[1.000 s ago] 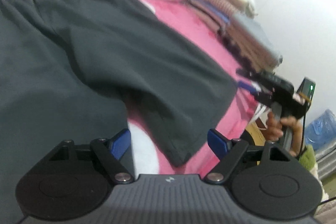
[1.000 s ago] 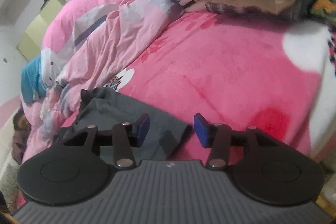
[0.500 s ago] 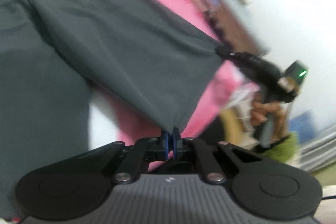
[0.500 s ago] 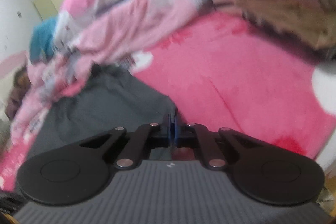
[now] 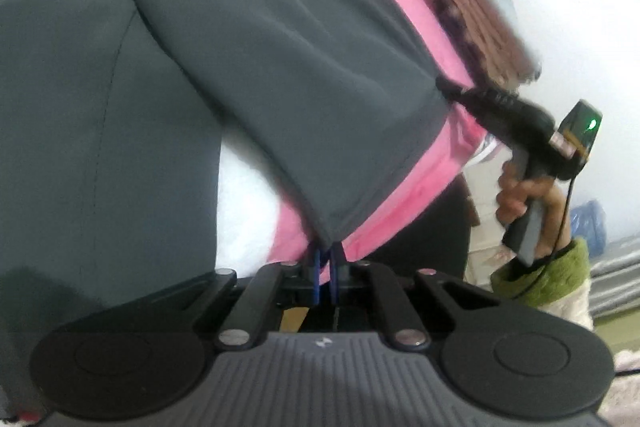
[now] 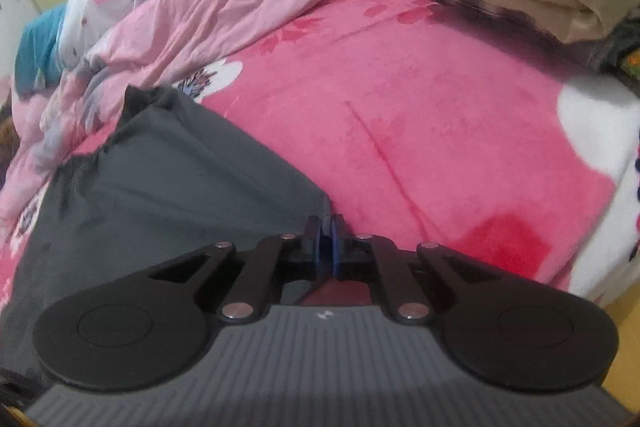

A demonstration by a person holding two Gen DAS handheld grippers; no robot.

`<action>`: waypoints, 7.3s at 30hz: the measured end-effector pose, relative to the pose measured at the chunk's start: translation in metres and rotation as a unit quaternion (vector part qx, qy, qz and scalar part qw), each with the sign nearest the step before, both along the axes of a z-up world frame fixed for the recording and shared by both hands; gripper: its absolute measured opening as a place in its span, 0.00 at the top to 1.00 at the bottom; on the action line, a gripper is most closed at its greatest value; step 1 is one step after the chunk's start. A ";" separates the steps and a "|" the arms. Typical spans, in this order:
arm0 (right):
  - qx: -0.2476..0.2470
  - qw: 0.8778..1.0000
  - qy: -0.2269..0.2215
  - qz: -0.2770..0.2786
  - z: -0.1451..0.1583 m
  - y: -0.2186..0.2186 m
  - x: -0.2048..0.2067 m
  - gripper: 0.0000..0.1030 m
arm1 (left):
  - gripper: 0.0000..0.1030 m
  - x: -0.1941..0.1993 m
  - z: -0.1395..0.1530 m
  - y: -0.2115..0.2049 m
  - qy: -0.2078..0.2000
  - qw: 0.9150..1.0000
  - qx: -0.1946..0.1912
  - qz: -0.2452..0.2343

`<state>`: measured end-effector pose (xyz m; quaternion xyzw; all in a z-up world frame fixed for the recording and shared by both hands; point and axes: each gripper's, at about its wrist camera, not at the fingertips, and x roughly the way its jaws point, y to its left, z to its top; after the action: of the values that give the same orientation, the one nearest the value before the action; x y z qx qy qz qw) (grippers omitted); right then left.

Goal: Fold clothes

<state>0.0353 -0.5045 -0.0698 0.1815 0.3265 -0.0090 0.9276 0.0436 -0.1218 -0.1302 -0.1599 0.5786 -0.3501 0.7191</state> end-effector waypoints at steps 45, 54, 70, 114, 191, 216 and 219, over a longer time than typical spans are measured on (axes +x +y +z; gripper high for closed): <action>0.139 0.981 0.017 0.131 0.019 0.181 0.415 0.80 | 0.54 0.029 0.014 0.034 -0.229 0.971 -0.048 0.051; 0.072 0.985 -0.044 0.153 0.164 0.117 0.300 0.72 | 0.40 0.002 0.042 0.056 -0.233 0.966 -0.045 0.106; 0.125 0.925 0.020 0.359 0.221 0.330 0.245 0.48 | 0.32 -0.114 0.088 0.243 -0.246 0.889 0.021 0.386; -0.065 0.915 0.193 0.348 0.036 0.523 0.311 0.96 | 0.98 -0.101 0.093 0.208 -0.286 0.905 -0.144 0.279; 0.270 0.961 -0.056 0.022 -0.016 -0.056 -0.026 0.49 | 0.53 0.159 0.076 -0.163 0.006 0.986 -0.165 0.014; -0.102 0.988 -0.043 0.105 -0.012 0.029 0.007 0.94 | 0.42 0.030 0.093 0.039 -0.207 0.967 0.064 0.131; -0.106 0.988 -0.054 0.098 -0.006 0.030 0.006 0.98 | 0.42 0.028 0.095 0.032 -0.228 0.963 0.081 0.120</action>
<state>0.0413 -0.4745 -0.0761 0.0499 0.2897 0.0573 0.9541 0.0720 -0.0895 -0.0353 -0.0854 0.4020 -0.2403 0.8794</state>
